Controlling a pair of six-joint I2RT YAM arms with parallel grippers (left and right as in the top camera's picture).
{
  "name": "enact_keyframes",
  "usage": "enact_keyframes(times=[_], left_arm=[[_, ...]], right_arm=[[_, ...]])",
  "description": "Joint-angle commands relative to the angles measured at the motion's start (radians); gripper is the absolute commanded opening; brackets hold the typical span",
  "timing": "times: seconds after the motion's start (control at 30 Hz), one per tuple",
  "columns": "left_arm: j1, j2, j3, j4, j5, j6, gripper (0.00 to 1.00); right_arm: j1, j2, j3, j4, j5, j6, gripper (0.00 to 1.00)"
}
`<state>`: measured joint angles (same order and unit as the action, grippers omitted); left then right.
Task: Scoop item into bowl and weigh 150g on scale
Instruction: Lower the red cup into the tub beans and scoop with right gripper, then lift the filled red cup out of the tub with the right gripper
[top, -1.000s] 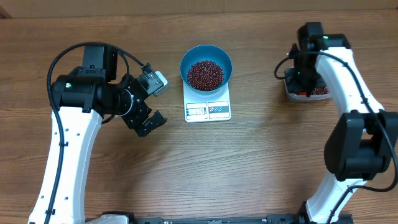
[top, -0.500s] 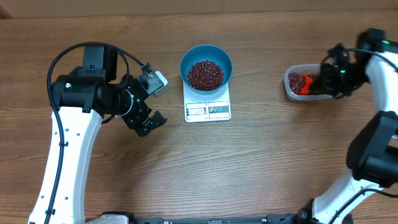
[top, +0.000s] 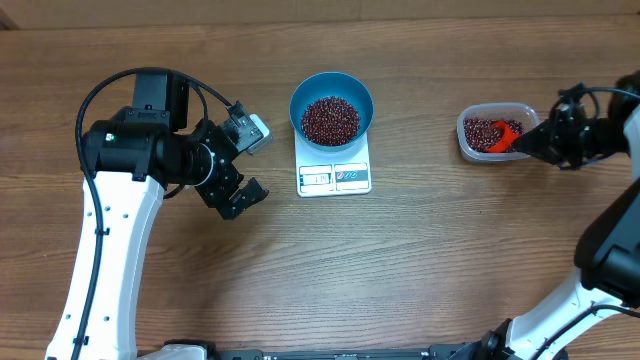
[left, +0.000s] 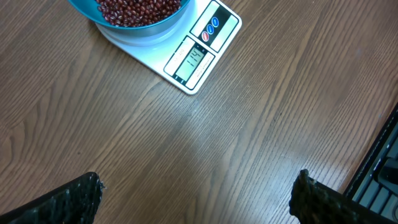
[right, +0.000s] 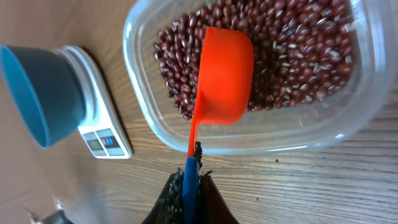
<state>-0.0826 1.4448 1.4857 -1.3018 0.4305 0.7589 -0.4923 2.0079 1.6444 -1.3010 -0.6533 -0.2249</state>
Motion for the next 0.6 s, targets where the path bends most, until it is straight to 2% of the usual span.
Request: enact_keyframes(times=[0.0,0.17,0.33,0.57], left_arm=[[0.004,-0.012,0.020,0.001,0.004,-0.007,1.00],[0.004,-0.012,0.020,0.001,0.004,-0.007,1.00],[0.004,-0.012,0.020,0.001,0.004,-0.007,1.00],[0.004,-0.012,0.020,0.001,0.004,-0.007,1.00]], right_arm=[[-0.042,0.005,-0.002,-0.006,-0.111,-0.056,0.04],[-0.089,0.005,-0.002,-0.055,-0.185,-0.122,0.04],[-0.119,0.005,-0.002,-0.081,-0.221,-0.126,0.04],[-0.138,0.005,-0.002,-0.168,-0.303,-0.230,0.04]])
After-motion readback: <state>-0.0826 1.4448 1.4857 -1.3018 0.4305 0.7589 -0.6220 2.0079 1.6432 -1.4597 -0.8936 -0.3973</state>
